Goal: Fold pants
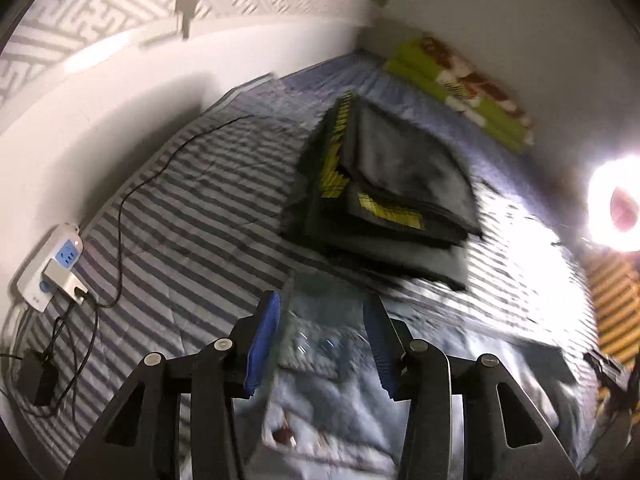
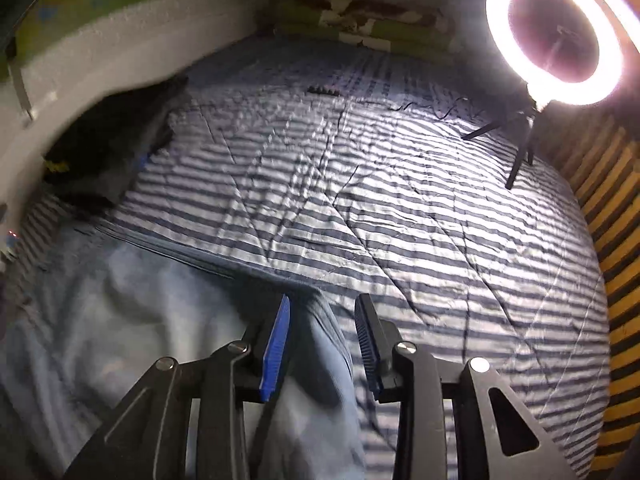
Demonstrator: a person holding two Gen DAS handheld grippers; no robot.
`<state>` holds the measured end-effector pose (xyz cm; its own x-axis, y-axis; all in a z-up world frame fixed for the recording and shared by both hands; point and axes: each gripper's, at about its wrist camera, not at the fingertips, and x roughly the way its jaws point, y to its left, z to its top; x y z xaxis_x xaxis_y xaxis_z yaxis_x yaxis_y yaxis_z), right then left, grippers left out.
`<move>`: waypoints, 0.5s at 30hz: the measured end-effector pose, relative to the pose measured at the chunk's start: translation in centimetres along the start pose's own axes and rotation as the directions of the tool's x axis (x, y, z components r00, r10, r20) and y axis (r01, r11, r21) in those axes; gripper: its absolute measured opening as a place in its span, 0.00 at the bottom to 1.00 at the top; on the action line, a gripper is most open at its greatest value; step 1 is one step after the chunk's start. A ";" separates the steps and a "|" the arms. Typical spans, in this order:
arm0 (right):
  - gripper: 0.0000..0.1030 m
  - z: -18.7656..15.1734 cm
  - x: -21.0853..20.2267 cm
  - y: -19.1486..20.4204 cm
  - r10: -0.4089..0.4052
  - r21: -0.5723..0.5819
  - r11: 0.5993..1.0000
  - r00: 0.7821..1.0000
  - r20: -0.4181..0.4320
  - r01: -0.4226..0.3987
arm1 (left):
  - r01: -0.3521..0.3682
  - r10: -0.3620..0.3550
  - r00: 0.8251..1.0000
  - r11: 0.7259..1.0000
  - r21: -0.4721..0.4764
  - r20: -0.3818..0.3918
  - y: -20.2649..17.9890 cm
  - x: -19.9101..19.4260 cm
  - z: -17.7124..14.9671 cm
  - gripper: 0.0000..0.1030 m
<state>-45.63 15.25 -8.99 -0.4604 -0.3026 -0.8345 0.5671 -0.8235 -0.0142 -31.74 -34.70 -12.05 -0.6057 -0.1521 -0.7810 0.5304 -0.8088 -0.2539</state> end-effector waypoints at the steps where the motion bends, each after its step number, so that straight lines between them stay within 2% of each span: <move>1: 0.30 -0.4 -1.4 -0.6 0.010 0.012 1.000 1.000 0.012 -0.010 | 0.013 -0.013 1.000 0.999 0.035 0.013 -0.7 -1.6 -0.9 0.45; 4: 0.32 -2.6 -6.3 -2.9 0.028 0.052 0.998 0.998 0.048 -0.031 | 0.052 -0.055 0.998 0.994 0.100 0.030 -2.1 -5.4 -3.2 0.46; 7: 0.34 -6.6 -10.4 -5.7 0.017 0.107 0.994 0.998 0.060 -0.023 | 0.107 -0.110 0.994 0.983 0.148 0.015 -4.0 -8.5 -6.4 0.48; 9: 0.35 -10.0 -12.9 -7.5 0.018 0.143 0.989 0.998 0.060 -0.026 | 0.145 -0.147 0.989 0.974 0.174 -0.004 -5.5 -10.2 -8.8 0.53; 12: 0.43 -15.7 -15.3 -9.1 0.020 0.162 0.986 0.999 0.030 -0.025 | 0.178 -0.171 0.984 0.958 0.224 -0.048 -7.9 -11.1 -12.6 0.58; 15: 0.48 -21.1 -15.8 -9.4 -0.045 0.129 0.991 0.999 -0.025 0.048 | 0.197 -0.169 0.978 0.944 0.265 -0.122 -10.1 -9.9 -17.2 0.58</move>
<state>-29.29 37.84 -7.30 -0.4684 -0.2530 -0.8465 0.4517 -0.8920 0.0167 -20.86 -15.21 -11.56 -0.6097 0.0577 -0.7905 0.2247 -0.9439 -0.2422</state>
